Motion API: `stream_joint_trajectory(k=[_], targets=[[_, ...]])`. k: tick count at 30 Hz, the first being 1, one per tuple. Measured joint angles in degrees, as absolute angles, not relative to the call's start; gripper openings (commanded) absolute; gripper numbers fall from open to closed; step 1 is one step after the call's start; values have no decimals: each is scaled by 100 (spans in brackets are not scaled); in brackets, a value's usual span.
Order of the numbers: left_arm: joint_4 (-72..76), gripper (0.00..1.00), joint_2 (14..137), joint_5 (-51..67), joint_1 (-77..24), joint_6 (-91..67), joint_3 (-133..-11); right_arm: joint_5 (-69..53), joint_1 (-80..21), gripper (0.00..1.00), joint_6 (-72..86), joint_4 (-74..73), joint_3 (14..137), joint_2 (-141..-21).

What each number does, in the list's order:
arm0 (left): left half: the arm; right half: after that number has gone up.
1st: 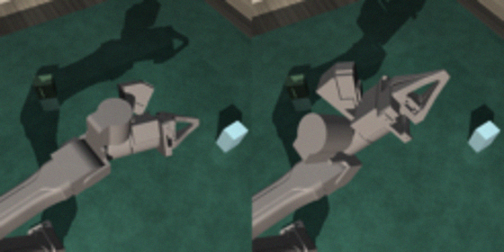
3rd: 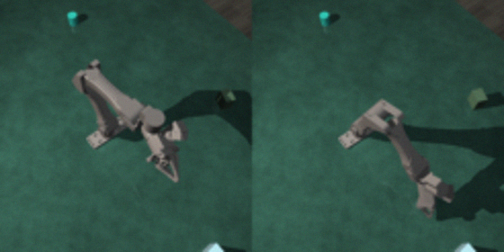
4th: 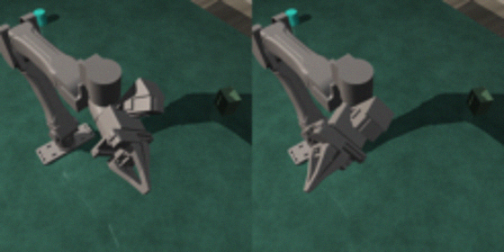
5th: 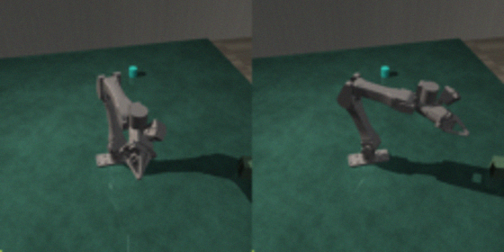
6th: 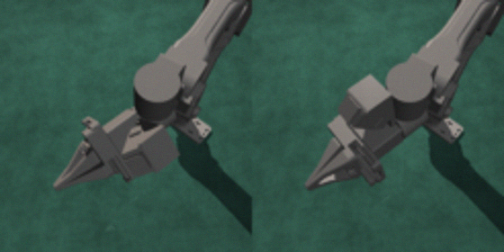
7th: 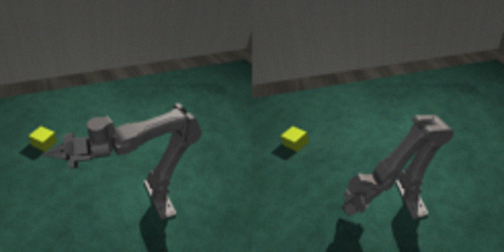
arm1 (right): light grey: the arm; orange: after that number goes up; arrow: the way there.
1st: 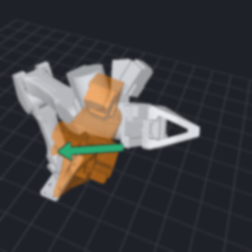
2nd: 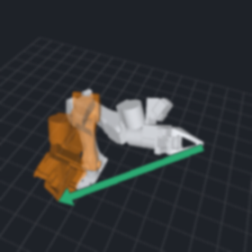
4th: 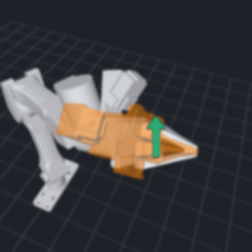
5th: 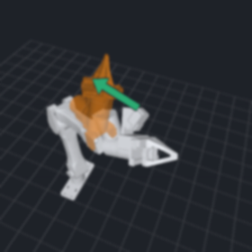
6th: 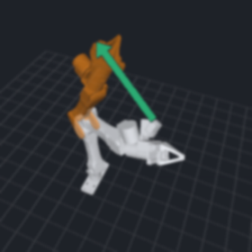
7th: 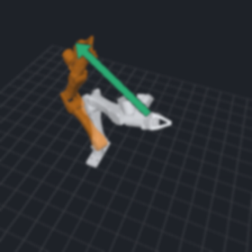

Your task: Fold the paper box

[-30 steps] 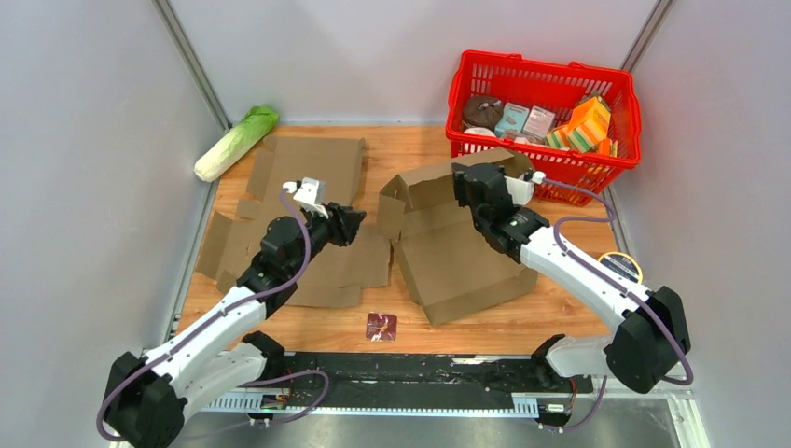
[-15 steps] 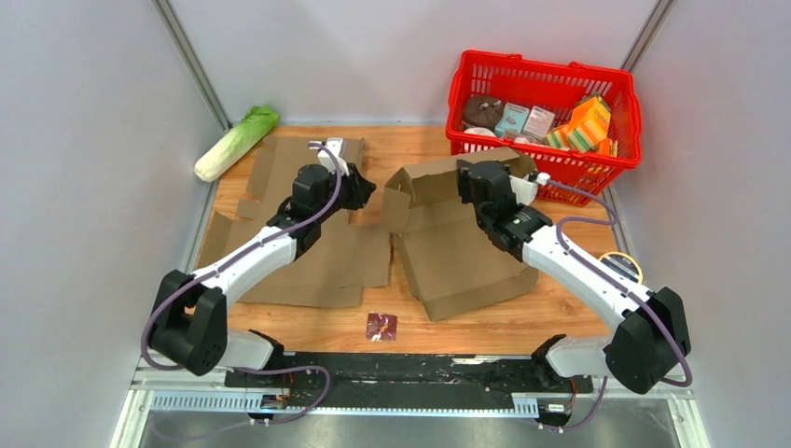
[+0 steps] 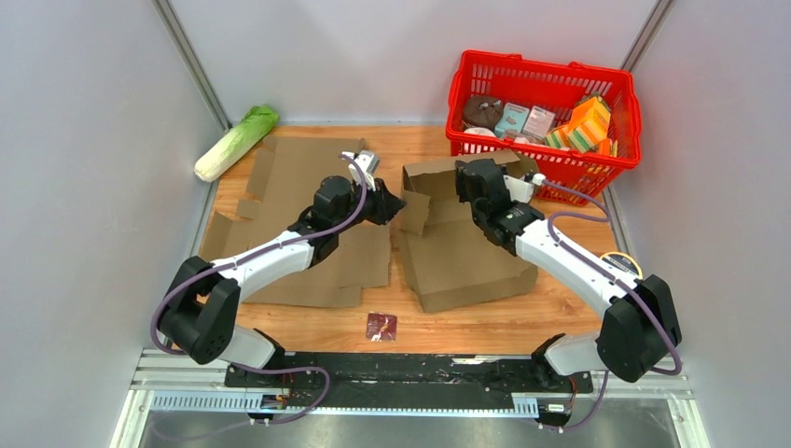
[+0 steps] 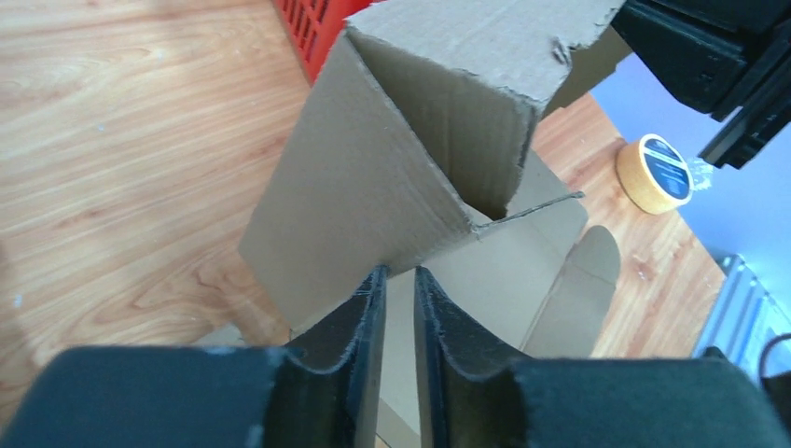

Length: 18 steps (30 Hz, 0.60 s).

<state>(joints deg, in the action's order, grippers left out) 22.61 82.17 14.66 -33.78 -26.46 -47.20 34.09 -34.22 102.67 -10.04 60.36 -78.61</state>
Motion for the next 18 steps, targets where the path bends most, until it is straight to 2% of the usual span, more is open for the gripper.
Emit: stream_joint_trajectory(k=[4,7,11,18], targets=[[2296,39,8224,1264,-3374,-2550,-4696,3444,-3406,0,10263,-996,6034,-7861],[2377,43,8217,1118,-3374,-2453,-4558,3439,-3404,0,10243,-875,6010,-7861],[2388,43,8235,1059,-3374,-2324,-4418,3417,-3409,0,10195,-561,5822,-7861],[2703,33,8569,1085,-3374,-2211,-4416,3452,-3448,0,9745,23,5437,-7863]])
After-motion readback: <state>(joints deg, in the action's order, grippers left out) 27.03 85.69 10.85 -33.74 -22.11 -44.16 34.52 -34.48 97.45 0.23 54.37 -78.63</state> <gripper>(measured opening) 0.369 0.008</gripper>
